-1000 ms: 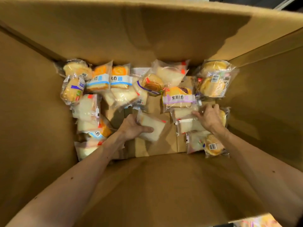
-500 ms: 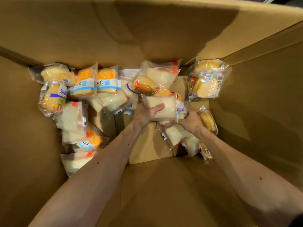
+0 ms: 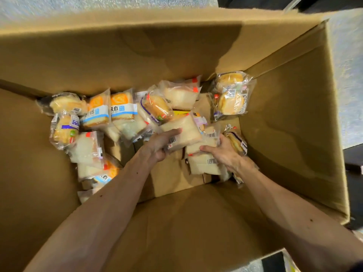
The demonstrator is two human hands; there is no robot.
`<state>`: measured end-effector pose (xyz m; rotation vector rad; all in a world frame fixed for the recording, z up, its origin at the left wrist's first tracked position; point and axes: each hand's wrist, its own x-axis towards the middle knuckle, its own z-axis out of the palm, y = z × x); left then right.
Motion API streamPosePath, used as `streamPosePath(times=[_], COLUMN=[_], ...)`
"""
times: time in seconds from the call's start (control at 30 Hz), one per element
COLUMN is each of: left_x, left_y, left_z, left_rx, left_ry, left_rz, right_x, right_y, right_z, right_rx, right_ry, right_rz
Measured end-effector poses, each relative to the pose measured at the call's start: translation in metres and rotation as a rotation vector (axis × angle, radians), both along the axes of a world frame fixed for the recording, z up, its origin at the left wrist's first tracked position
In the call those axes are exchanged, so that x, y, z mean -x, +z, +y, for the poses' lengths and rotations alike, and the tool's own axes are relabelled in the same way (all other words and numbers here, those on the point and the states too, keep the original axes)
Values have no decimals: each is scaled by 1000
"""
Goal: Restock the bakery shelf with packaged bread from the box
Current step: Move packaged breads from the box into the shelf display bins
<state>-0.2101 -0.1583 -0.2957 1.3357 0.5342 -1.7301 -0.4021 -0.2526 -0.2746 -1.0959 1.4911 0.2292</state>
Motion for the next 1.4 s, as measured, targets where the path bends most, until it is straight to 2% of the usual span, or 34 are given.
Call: streamPosePath(times=[0.1,0.2,0.33,0.47,0.6,0.77,0.87,1.0,1.13,1.23,1.33,1.4], left_x=[-7,-16,-21,-18,11,99,169,267,363,430,492,532], left_y=[23,60,114,181,260,377,440,507,555,581,593,599], left_z=[21,38,50,56,57,60,64,75,86,90,87,87], left_rx=[5,50,124,260,447,653,786,927,985,1030,1057,1064], left_ry=[-26,-138,-135,-121,-233,-296,-394,-630,-744,-769,-782,-809], left_rz=[5,-9,0,-36,-144,-208,-153,-147,-178,-111,-39,6], right_x=[3,8,15,29,62,131,185,268,357,422,479,504], right_y=[24,54,104,167,234,339,392,460,518,549,557,555], right_z=[5,13,23,37,51,96,125,165,208,245,275,289], right_rx=[-1,-8,28,88,223,343,434,558,584,629,693,749], right_ry=[-15,-29,-73,-198,-306,-389,-421,-530,-664,-746,-881,-939], right_rz=[-29,-94,-194,-350,-508,-752,-815,-859,-947,-1090,-1274,-1314])
